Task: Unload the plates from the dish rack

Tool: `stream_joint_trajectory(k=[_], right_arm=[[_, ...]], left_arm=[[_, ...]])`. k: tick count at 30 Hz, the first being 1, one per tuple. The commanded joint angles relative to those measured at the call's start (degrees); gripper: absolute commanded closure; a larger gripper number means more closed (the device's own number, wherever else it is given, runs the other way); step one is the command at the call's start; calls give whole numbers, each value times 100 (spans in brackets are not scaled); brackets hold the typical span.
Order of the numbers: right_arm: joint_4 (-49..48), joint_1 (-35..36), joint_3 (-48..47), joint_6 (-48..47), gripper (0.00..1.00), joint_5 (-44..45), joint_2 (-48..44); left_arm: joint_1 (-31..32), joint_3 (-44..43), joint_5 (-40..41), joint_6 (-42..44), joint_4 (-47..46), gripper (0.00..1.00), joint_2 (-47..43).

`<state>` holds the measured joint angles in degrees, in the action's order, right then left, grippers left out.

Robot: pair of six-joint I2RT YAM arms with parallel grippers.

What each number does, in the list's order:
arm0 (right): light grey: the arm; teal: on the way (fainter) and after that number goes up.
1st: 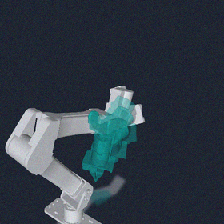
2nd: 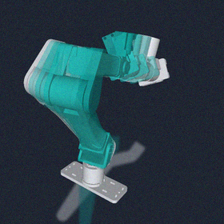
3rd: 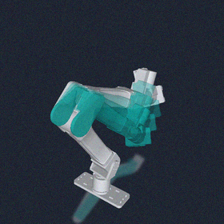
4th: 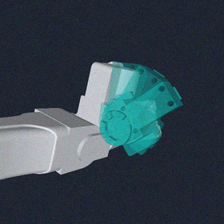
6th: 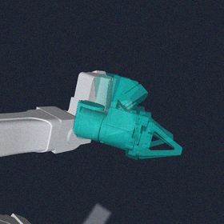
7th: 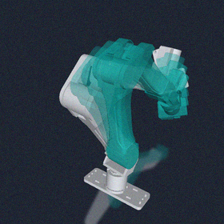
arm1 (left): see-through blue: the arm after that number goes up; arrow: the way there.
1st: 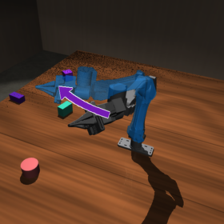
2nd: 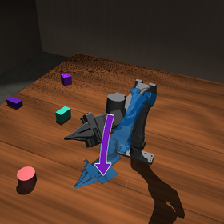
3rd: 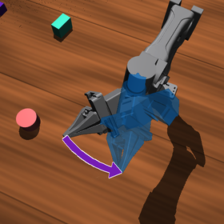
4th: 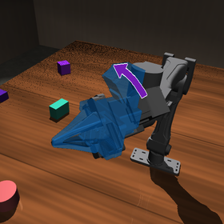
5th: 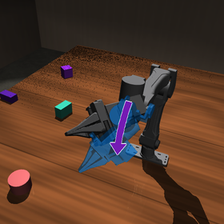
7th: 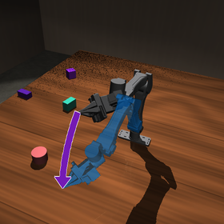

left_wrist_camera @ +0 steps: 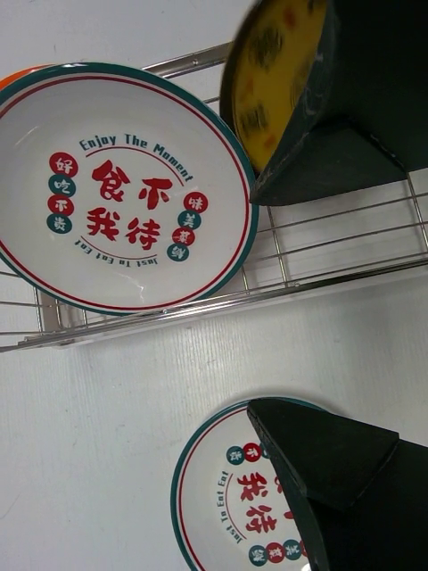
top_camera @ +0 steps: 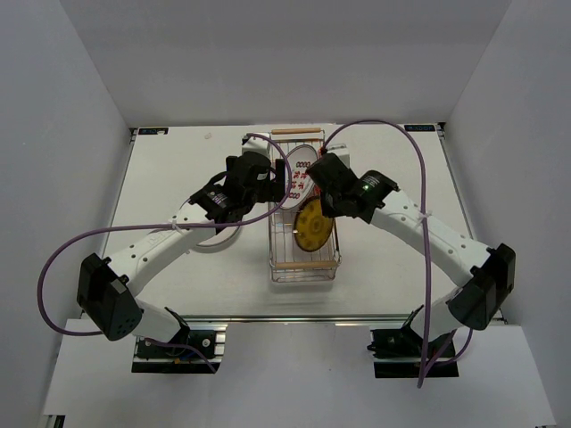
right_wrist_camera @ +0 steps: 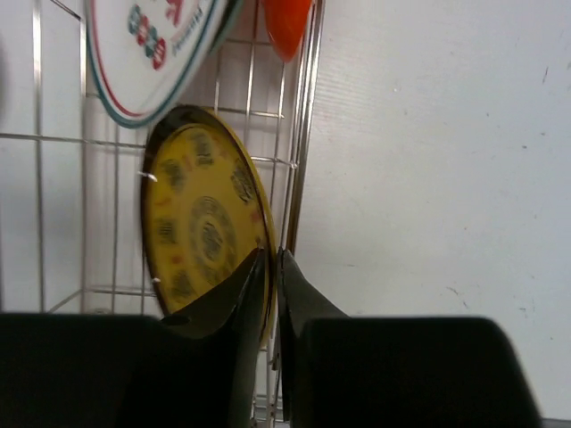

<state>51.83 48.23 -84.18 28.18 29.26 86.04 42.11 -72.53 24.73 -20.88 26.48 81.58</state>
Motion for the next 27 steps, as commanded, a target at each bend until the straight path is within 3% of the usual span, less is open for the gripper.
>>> stream_joint_trajectory(k=[1,7,9,16,23,27], right_arm=[[-376,46,-371,-50,91,115,-412],[-542,-50,-292,20,89,642,-852],[-656,-111,-257,20,94,775,-983],[-1184,-323,94,-611,93,-664,-958],[-1263,-367,253,-981,88,-1378,-615],[-1658,-375,455,-1665,73,-2227,-527]], left_arm=[[-27,2,67,23,-143,2,-187],[-27,-182,111,41,-3,2,-28],[-27,-209,93,41,-3,2,-11],[-27,-209,137,23,41,2,-46],[-27,54,199,-3,94,2,-169],[-27,178,190,-56,138,2,-344]])
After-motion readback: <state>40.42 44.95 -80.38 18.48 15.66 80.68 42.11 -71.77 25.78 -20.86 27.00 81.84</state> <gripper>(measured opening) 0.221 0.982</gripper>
